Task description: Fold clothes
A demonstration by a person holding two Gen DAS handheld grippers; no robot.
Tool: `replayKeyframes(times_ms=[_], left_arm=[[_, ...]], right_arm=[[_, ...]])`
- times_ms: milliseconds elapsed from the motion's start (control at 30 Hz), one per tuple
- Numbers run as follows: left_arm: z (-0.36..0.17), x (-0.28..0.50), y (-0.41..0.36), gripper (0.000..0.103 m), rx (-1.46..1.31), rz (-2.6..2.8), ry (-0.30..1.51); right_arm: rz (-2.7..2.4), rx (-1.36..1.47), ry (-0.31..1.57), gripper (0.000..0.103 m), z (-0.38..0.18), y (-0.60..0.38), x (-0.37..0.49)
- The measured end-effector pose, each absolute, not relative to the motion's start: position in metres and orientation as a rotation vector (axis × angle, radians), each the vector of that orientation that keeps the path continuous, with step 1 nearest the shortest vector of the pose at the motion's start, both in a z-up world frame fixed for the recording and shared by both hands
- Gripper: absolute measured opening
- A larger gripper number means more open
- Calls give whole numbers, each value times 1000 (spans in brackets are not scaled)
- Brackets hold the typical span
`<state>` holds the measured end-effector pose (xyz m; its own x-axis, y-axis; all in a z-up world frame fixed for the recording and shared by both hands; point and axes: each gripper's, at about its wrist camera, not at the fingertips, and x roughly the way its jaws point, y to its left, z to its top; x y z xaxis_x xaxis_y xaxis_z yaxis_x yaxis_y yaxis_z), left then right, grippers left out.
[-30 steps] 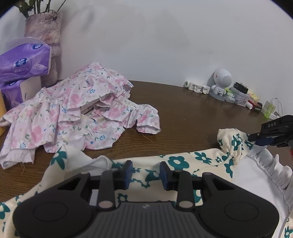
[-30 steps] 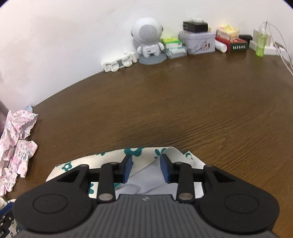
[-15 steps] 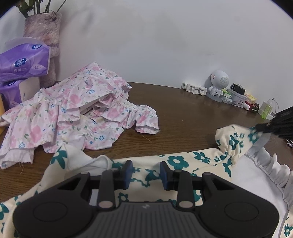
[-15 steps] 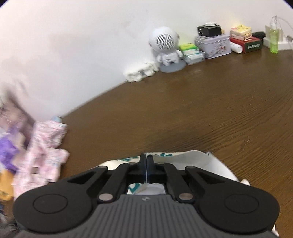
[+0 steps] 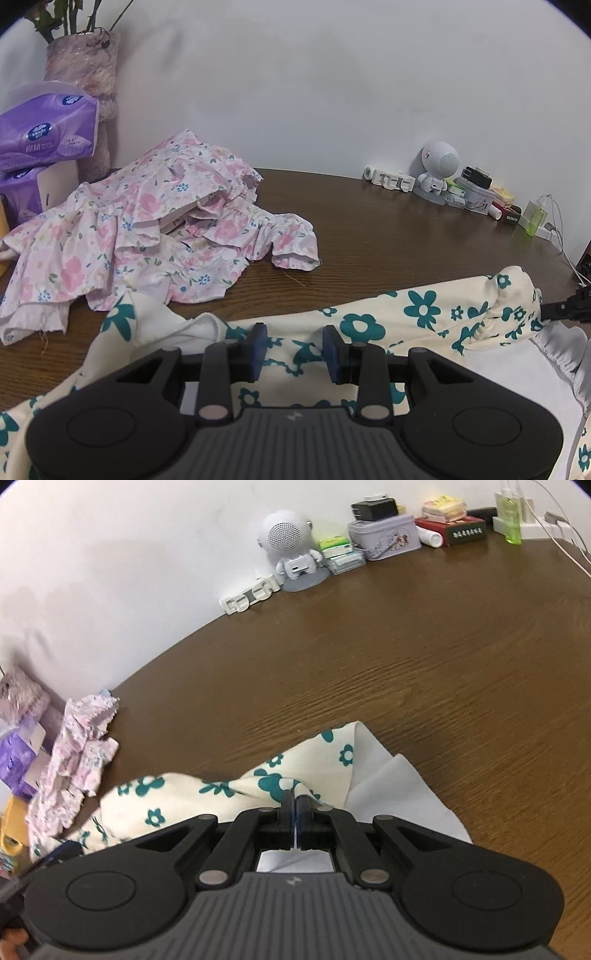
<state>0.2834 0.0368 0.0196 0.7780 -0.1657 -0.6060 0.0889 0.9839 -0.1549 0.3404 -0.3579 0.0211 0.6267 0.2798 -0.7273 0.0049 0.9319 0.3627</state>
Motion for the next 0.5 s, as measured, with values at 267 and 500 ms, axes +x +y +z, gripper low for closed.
replayKeyframes(times_ms=[267, 500], left_arm=[[19, 282, 36, 35, -119, -148, 658], [19, 281, 36, 38, -116, -156, 655]], right_arm=[[153, 268, 816, 1, 30, -348, 342], [217, 274, 707, 1, 69, -335, 362]])
